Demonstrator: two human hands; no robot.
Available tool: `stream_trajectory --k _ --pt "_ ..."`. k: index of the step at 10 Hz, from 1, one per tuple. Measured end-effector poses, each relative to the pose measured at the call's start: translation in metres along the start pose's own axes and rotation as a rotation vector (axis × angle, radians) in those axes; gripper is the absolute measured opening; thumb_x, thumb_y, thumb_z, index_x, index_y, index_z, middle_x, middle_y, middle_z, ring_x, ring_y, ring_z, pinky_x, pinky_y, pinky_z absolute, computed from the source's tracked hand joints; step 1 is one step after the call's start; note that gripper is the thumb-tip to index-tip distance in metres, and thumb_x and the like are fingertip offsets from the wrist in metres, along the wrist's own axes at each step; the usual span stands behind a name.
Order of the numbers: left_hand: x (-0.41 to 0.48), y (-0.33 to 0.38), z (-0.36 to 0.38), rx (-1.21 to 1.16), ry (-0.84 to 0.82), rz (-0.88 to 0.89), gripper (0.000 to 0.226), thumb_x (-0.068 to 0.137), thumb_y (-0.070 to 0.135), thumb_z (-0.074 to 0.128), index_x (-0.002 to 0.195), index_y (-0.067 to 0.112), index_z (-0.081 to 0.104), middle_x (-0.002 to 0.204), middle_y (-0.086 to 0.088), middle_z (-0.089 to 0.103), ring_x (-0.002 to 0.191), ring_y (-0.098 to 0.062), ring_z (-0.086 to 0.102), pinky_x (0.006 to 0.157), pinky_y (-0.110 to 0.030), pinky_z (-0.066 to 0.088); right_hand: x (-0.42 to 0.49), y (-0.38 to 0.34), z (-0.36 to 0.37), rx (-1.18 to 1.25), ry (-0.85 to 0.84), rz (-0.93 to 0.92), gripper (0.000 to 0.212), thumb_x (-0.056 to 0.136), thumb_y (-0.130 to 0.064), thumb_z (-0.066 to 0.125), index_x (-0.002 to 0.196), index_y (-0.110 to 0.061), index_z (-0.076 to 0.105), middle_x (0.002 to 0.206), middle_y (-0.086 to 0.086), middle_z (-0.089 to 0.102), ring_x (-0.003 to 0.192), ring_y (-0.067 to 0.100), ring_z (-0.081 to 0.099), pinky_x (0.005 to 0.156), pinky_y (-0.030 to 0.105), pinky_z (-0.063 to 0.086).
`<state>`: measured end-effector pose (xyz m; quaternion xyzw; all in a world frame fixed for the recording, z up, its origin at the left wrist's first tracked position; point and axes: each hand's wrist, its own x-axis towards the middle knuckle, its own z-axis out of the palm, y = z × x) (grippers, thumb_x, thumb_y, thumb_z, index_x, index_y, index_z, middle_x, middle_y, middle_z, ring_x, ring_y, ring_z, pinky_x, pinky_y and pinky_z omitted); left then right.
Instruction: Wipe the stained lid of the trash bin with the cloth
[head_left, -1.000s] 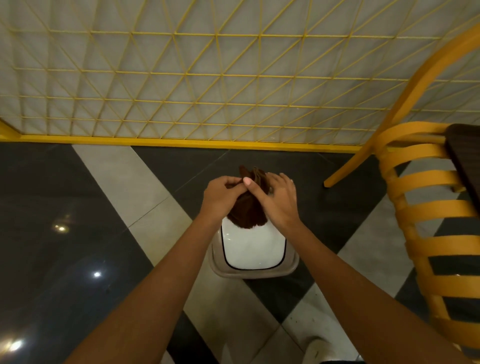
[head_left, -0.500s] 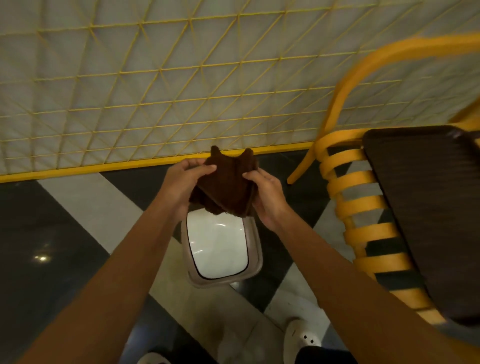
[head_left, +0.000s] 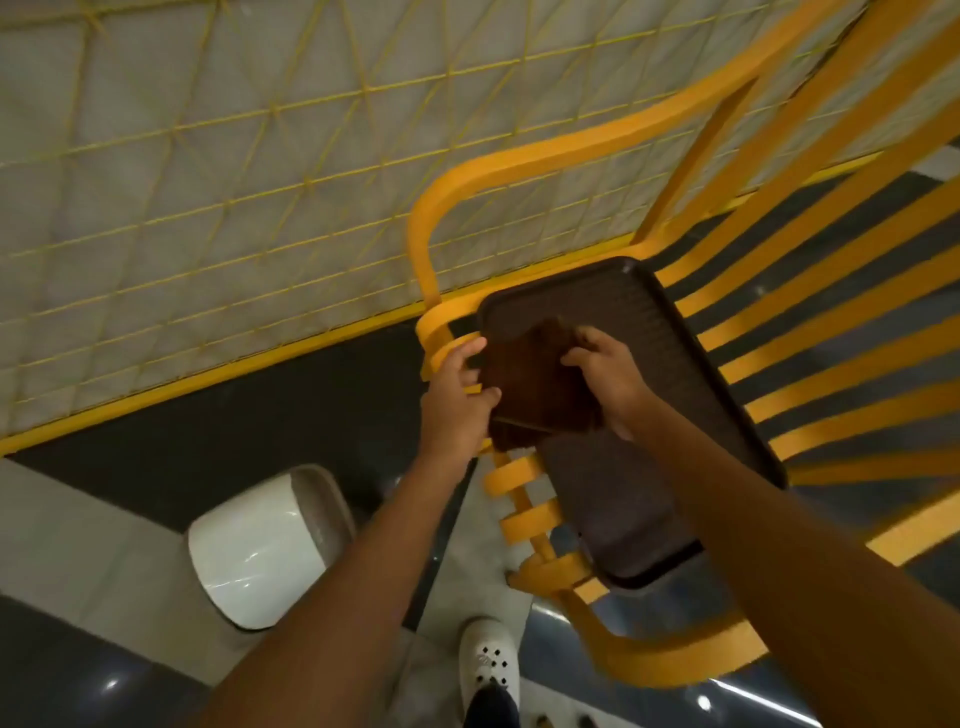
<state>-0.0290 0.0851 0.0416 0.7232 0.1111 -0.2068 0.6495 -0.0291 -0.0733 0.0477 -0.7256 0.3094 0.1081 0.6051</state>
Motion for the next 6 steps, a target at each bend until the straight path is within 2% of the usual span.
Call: stream_trajectory --k 1,2,4,5,6 --pt "0.006 -0.021 0.054 0.082 -0.009 0.018 0.052 0.085 -0.01 0.048 0.125 0.023 0.055 0.123 -0.004 0.057 0.114 -0.018 0.054 0.095 -0.037 0.049 0.019 0.023 -0.04 -0.062 0.032 0.017 0.028 0.086 0.001 0.047 0.101 -0.019 0.06 0.103 0.011 0.062 0.097 0.029 0.06 0.084 0.041 0.052" --pt "0.017 -0.049 0.087 0.152 -0.073 -0.038 0.054 0.088 -0.005 0.048 0.133 0.024 0.047 0.133 -0.009 0.05 0.121 -0.023 0.05 0.1 -0.043 0.044 0.038 0.048 -0.056 -0.083 0.062 0.047 0.031 0.087 0.002 0.048 0.103 -0.02 0.06 0.108 0.014 0.063 0.097 0.029 0.061 0.086 0.045 0.052" --pt "0.022 -0.085 0.105 0.155 -0.234 -0.269 0.064 0.091 0.006 0.052 0.145 0.022 0.021 0.147 -0.009 0.031 0.133 -0.026 0.033 0.106 -0.047 0.036 0.063 0.095 -0.053 -0.224 0.022 0.07 0.035 0.09 0.0 0.047 0.121 -0.013 0.056 0.121 0.012 0.059 0.112 0.027 0.054 0.095 0.045 0.047" --pt "0.022 -0.08 0.103 0.2 -0.242 -0.289 0.066 0.092 0.006 0.05 0.147 0.021 0.017 0.15 -0.007 0.025 0.137 -0.026 0.028 0.108 -0.044 0.033 0.069 0.096 -0.049 -0.289 0.046 0.061 0.04 0.09 -0.003 0.049 0.128 -0.013 0.05 0.125 0.013 0.056 0.117 0.03 0.052 0.099 0.045 0.044" --pt "0.019 -0.067 0.092 0.172 -0.198 -0.282 0.064 0.093 0.009 0.05 0.146 0.022 0.017 0.149 -0.008 0.027 0.136 -0.026 0.03 0.108 -0.042 0.034 0.069 0.094 -0.055 -0.416 0.102 0.043 0.048 0.088 -0.007 0.053 0.134 -0.017 0.043 0.132 0.011 0.052 0.122 0.029 0.047 0.103 0.04 0.04"
